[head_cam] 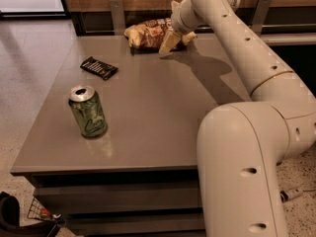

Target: Pick brown chip bag

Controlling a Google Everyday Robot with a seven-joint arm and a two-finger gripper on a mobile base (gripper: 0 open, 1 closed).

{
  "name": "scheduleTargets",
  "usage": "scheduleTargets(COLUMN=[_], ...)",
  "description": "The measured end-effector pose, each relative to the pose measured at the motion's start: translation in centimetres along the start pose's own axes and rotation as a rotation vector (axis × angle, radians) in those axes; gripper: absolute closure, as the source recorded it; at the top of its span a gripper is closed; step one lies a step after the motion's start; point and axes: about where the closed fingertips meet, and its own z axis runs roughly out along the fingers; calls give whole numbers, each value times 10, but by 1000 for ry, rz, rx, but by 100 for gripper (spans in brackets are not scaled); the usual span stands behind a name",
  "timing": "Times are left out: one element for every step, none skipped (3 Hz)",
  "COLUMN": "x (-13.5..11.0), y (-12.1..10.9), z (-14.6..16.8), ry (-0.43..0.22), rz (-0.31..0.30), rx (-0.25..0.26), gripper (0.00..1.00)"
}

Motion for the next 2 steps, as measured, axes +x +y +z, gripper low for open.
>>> scheduleTargets(x=[-1,-2], y=[6,8], z=[12,20], ry=[-21,-38], rz=[2,9], rx=[-22,-34], gripper=[15,38])
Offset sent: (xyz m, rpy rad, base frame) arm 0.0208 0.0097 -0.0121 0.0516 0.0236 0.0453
